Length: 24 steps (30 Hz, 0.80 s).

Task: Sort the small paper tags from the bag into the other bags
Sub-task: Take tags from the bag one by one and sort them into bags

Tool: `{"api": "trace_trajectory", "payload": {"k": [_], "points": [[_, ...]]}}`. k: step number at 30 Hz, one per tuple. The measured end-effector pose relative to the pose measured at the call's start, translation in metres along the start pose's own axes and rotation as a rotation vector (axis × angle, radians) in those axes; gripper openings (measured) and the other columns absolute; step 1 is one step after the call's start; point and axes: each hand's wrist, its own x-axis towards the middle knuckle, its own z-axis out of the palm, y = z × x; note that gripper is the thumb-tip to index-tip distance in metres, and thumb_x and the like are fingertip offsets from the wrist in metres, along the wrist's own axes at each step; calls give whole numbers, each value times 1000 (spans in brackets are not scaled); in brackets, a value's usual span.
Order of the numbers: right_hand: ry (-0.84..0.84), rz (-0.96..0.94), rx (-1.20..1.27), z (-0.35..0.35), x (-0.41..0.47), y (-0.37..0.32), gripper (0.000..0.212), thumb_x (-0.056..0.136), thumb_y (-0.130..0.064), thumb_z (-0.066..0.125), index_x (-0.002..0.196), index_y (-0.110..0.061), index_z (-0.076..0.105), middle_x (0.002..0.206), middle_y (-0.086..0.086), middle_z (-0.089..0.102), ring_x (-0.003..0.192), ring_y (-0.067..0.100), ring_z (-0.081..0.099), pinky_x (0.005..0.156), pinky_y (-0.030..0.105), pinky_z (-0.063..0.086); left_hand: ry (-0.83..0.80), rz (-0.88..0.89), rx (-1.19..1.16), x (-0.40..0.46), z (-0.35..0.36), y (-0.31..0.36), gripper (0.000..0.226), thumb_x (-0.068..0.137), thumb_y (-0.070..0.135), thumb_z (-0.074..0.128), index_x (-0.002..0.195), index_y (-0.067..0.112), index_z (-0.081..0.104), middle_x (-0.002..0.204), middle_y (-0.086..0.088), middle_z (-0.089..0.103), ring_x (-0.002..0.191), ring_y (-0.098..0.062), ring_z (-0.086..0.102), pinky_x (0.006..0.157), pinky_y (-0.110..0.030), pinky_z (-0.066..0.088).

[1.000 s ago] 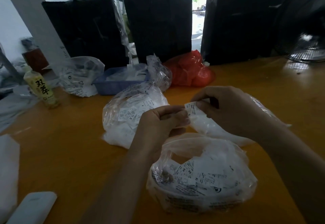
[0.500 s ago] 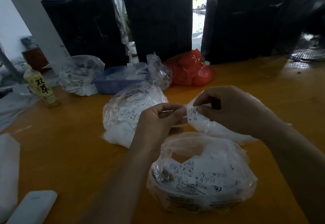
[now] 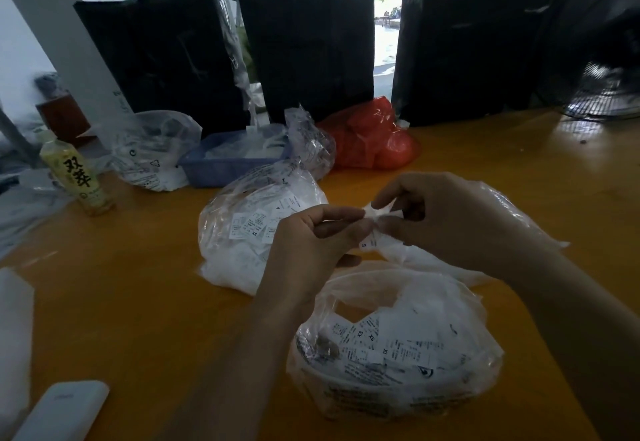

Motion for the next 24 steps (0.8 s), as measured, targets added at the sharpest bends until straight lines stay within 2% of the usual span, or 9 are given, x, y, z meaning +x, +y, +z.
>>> {"api": "trace_trajectory", "payload": {"k": [2, 5, 6, 9, 13, 15, 18, 21, 24], "points": [[1, 60, 102, 1, 1, 0, 26, 84, -45, 75, 107, -38, 63, 78, -11, 71, 75, -2, 67, 65, 16, 55, 27, -14, -28, 0, 0, 0, 15, 80, 21, 86, 95, 23, 81, 94, -7, 81, 87, -21, 79, 63, -22, 59], [45, 153, 234, -1, 3, 5, 14, 87, -37, 76, 98, -32, 67, 79, -15, 74, 73, 10, 73, 74, 38, 64, 76, -48, -102, 3, 0, 1, 19, 78, 22, 86, 96, 21, 81, 94, -8, 81, 86, -21, 79, 61, -22, 58], [61, 160, 266, -1, 4, 6, 9, 87, -31, 76, 93, -31, 70, 78, -15, 74, 72, 9, 73, 73, 37, 64, 83, -57, -128, 3, 0, 2, 21, 75, 24, 87, 95, 21, 81, 94, -9, 81, 84, -19, 78, 60, -21, 58], [59, 112, 315, 3, 2, 4, 11, 86, -24, 78, 82, -33, 73, 76, -15, 74, 70, 3, 71, 62, 17, 58, 82, -76, -186, 4, 2, 1, 32, 65, 29, 87, 95, 20, 81, 93, -8, 81, 82, -15, 78, 59, -20, 58], [39, 31, 205, 10, 0, -7, 14, 85, -33, 76, 76, -41, 69, 76, -30, 69, 73, -10, 65, 60, 2, 45, 56, -95, -231, 4, 1, 0, 31, 60, 34, 89, 88, 23, 84, 97, -9, 81, 86, -15, 78, 60, -20, 58], [43, 0, 164, 9, -1, -11, 12, 85, -41, 70, 76, -47, 66, 80, -38, 65, 78, -14, 62, 63, -1, 42, 49, -96, -243, 4, 1, -1, 28, 61, 34, 89, 87, 24, 84, 98, -9, 81, 86, -15, 78, 60, -20, 58], [66, -30, 165, 6, -2, -14, 11, 83, -53, 65, 77, -44, 68, 82, -37, 65, 76, -12, 62, 61, 1, 42, 70, -92, -276, 5, 0, -2, 29, 67, 28, 87, 94, 18, 82, 99, -10, 81, 89, -16, 78, 62, -21, 59], [29, -49, 105, 4, -4, -15, 8, 83, -45, 76, 79, -43, 68, 83, -41, 63, 78, -17, 59, 60, -3, 39, 73, -64, -304, 5, 1, -2, 37, 69, 23, 85, 103, 11, 77, 98, -11, 81, 91, -17, 79, 67, -22, 60], [38, -66, -45, 6, -6, -14, 16, 86, -36, 79, 78, -42, 66, 66, -23, 63, 77, -24, 54, 64, -6, 34, 11, -34, -297, 4, 2, -1, 44, 70, 23, 86, 109, 8, 74, 102, -13, 80, 97, -21, 78, 76, -23, 61]]}}
